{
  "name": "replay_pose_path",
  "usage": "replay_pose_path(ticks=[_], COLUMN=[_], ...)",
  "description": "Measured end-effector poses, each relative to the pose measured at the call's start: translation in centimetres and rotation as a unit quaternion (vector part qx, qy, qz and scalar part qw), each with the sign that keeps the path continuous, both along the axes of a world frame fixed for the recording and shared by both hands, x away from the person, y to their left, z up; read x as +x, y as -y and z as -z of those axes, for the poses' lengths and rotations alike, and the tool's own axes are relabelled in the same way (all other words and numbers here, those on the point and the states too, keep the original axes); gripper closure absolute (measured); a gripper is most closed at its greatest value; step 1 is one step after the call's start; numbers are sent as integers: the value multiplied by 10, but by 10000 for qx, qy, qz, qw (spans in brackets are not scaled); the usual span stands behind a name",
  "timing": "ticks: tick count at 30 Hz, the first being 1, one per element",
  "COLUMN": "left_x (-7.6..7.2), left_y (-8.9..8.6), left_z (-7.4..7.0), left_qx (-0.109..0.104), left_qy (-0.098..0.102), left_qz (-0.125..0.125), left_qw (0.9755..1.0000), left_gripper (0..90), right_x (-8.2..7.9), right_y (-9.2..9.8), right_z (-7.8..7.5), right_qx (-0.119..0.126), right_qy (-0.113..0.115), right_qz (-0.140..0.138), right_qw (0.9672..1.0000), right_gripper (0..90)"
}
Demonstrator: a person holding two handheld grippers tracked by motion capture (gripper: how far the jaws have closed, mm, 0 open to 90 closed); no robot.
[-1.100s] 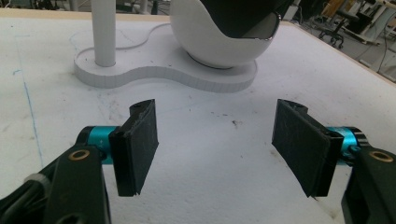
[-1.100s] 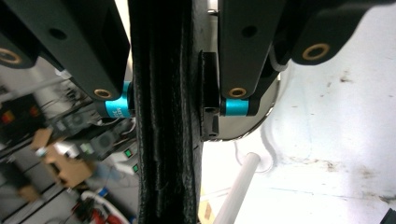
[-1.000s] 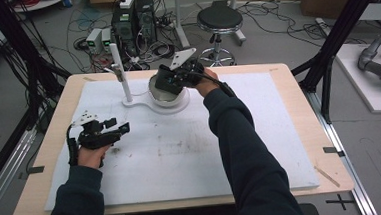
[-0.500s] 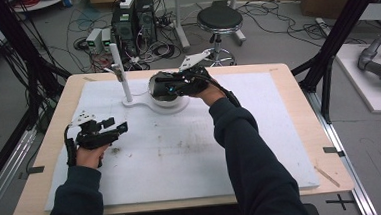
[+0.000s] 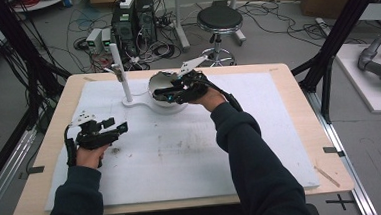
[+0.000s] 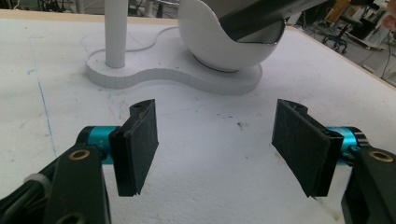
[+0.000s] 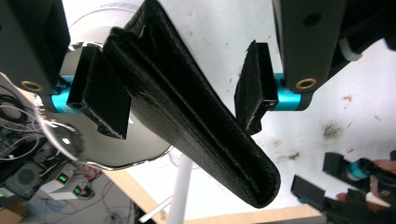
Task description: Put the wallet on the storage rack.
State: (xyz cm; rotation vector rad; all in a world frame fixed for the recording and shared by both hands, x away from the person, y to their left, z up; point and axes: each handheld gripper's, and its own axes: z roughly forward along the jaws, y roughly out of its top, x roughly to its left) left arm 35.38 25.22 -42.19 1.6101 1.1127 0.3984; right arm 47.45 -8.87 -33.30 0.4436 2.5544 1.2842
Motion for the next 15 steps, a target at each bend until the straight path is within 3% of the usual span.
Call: replay_pose_path(ticks=[4, 8, 11, 15], left_x=[0, 0, 0, 0], left_y=[0, 0, 0, -1], left_z=[0, 0, 0, 0], left_qx=[0, -5, -16, -35], left_qy=[-12, -14, -15, -10], left_qz=[5, -9, -7, -21], left_qw=[10000, 10000, 10000, 10000], left_gripper=[311, 311, 311, 312], right_x=[-3, -2, -2, -4], right_y=[-7, -13, -19, -22], right_z=[3, 6, 9, 11], right_qx=[-35, 85, 1, -35], right_qy=[-66, -128, 41, 23], right_qz=[-165, -233, -200, -180], right_qw=[9998, 9996, 9998, 9998], right_gripper=[359, 348, 381, 369])
